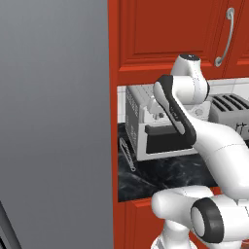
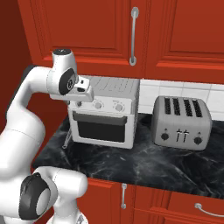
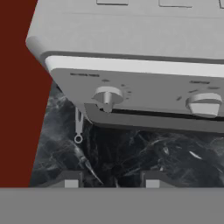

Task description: Pick up the tongs from the counter and place them near the plate next to the oven.

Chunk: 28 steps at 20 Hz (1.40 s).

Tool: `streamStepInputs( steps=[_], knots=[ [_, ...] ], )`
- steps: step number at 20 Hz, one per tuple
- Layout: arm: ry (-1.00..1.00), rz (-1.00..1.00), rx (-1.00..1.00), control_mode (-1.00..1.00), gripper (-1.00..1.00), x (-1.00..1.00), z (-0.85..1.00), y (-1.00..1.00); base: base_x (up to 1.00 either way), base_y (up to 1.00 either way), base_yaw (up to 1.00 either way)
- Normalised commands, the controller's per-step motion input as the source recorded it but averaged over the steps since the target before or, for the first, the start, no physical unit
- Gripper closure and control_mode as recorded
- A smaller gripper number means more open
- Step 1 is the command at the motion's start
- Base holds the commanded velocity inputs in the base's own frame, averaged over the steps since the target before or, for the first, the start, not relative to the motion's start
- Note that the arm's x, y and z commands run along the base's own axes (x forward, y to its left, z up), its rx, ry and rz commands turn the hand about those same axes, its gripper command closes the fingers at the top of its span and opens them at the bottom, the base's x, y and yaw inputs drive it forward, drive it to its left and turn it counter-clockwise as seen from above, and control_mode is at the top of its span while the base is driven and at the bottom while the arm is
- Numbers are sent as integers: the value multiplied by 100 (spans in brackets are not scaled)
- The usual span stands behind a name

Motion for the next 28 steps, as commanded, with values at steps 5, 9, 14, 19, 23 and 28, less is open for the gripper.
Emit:
streamStepInputs(
  steps=[5, 9, 14, 19, 23, 28],
  knots=[
    [0, 0, 0, -100, -100, -16, 0, 0, 0, 0, 0],
    [0, 0, 0, -100, -100, -29, 0, 6, 0, 0, 0],
    [-9, 0, 0, -100, -100, -41, 0, 9, 0, 0, 0],
    [-18, 0, 0, -100, -100, -42, -6, 18, 0, 0, 0],
    [-19, 0, 0, -100, -100, -28, -16, 26, 0, 0, 0],
    [-7, 0, 0, -100, -100, -6, -29, 27, 0, 0, 0]
  ],
)
